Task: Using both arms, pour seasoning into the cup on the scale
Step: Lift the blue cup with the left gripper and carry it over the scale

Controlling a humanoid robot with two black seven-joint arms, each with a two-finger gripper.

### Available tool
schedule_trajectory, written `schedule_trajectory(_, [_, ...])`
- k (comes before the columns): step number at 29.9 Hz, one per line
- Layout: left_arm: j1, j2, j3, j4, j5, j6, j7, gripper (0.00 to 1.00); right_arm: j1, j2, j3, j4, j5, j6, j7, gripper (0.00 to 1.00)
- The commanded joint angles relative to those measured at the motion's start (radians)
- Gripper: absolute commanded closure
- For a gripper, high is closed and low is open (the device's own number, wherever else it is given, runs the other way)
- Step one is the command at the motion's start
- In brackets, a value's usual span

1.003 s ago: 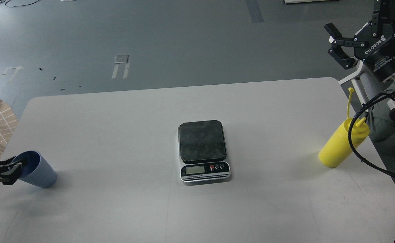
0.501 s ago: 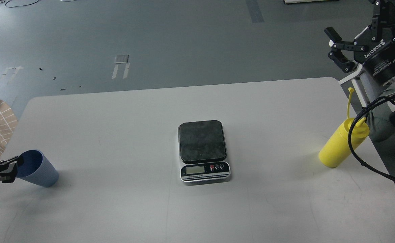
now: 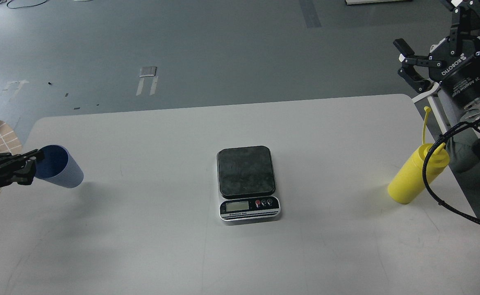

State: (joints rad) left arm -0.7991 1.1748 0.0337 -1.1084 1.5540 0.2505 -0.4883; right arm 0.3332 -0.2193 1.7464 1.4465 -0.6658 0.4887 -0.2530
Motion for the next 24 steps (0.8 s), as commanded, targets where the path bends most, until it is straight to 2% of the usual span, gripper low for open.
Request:
schedule_trajectory(1, [-0.057,-0.086,0.003,-0.013,0.069,-0.016,0.000,1.00,0.000,0.000,-0.001,0.003,0.000,0.000,0.000,0.00])
schedule_trajectory(2, [-0.113,-0.148,0.002,-0.014,0.130,-0.048,0.000,1.00,-0.005,0.000,0.001,0.012,0.000,0.000,0.000,0.00])
schedule_trajectory(4, [-0.144,-0.217,0.003,-0.022,0.153,-0.089,0.000,1.00,-0.013,0.000,0.001,0.014,0.000,0.000,0.000,0.00])
schedule_trajectory(12, [-0.322,-0.389,0.003,-0.008,0.158,-0.247,0.000,1.00,-0.026,-0.002,0.027,0.023,0.000,0.000,0.000,0.00])
schedule_trajectory(24, [-0.364,-0.520,0.000,-0.013,0.158,-0.366,0.000,1.00,-0.051,-0.002,0.038,0.035,0.000,0.000,0.000,0.00])
